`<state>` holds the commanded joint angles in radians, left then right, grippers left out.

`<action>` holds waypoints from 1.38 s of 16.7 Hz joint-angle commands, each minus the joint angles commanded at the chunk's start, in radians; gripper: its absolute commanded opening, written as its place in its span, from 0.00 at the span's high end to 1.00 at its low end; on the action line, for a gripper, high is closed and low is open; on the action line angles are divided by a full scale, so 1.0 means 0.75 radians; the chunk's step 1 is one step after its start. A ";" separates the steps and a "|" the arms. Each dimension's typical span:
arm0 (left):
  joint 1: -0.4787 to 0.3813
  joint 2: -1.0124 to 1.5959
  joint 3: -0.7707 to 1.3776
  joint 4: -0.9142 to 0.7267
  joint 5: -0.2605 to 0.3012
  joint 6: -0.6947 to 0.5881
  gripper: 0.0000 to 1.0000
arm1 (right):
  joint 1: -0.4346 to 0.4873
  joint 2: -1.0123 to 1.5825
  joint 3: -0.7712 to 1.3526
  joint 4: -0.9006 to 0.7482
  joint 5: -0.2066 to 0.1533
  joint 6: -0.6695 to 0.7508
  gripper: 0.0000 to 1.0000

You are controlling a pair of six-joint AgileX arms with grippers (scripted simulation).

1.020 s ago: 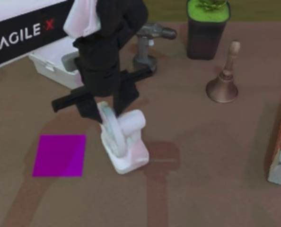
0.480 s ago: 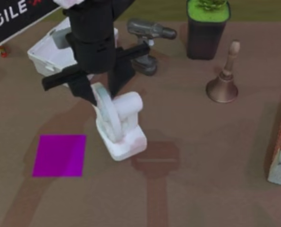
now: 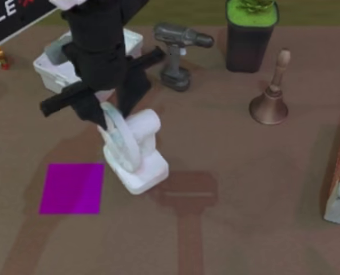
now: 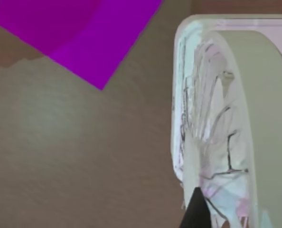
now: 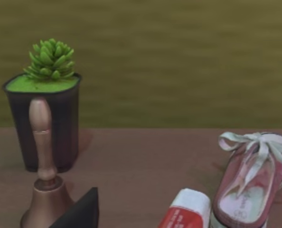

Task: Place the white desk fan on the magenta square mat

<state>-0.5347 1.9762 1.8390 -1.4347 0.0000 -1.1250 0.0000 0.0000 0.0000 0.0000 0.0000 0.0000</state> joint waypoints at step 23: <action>0.318 -0.354 -0.557 0.206 -0.009 -0.980 1.00 | 0.000 0.000 0.000 0.000 0.000 0.000 0.00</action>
<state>-0.2962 1.7110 1.4210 -1.2802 -0.0067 -1.8598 0.0000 0.0000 0.0000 0.0000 0.0000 0.0000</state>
